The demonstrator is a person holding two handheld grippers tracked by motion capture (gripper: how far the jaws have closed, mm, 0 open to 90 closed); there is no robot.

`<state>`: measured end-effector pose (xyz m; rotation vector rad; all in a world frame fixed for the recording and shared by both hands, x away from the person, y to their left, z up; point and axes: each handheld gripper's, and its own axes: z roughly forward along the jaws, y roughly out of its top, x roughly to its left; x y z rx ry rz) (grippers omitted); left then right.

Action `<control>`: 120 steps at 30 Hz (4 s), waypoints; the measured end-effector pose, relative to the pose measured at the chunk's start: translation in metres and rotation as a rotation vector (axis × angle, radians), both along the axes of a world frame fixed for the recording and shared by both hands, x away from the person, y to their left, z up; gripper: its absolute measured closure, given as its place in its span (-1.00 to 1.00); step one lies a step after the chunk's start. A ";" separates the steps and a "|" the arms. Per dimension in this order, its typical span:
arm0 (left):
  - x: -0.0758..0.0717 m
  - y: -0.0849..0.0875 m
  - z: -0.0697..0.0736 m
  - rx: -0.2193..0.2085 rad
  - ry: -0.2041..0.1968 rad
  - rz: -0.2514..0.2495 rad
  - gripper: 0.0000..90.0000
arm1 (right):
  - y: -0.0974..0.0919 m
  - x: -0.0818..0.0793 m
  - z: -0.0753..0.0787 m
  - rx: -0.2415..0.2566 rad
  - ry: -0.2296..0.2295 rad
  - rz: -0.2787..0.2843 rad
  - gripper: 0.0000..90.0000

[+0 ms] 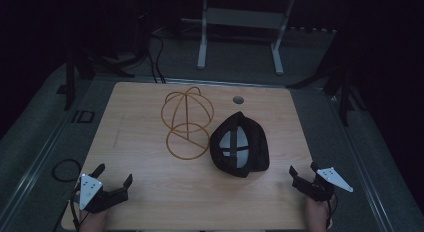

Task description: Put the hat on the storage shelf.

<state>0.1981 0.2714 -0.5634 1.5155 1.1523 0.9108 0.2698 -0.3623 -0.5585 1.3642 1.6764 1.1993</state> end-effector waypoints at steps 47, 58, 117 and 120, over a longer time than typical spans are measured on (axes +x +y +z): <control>-0.006 -0.018 0.011 0.008 0.118 -0.104 -0.95 | 0.139 0.006 0.119 -0.192 -0.022 0.717 -0.73; -0.005 -0.017 0.009 0.033 0.129 -0.105 -0.95 | 0.173 0.009 0.083 -0.199 0.057 0.786 -0.75; 0.023 -0.063 0.040 -0.075 0.267 -0.354 -0.89 | 0.157 -0.027 0.133 -0.376 -0.170 0.996 0.96; 0.029 -0.072 0.048 -0.074 0.260 -0.388 -0.87 | 0.159 -0.032 0.137 -0.341 -0.183 1.033 0.96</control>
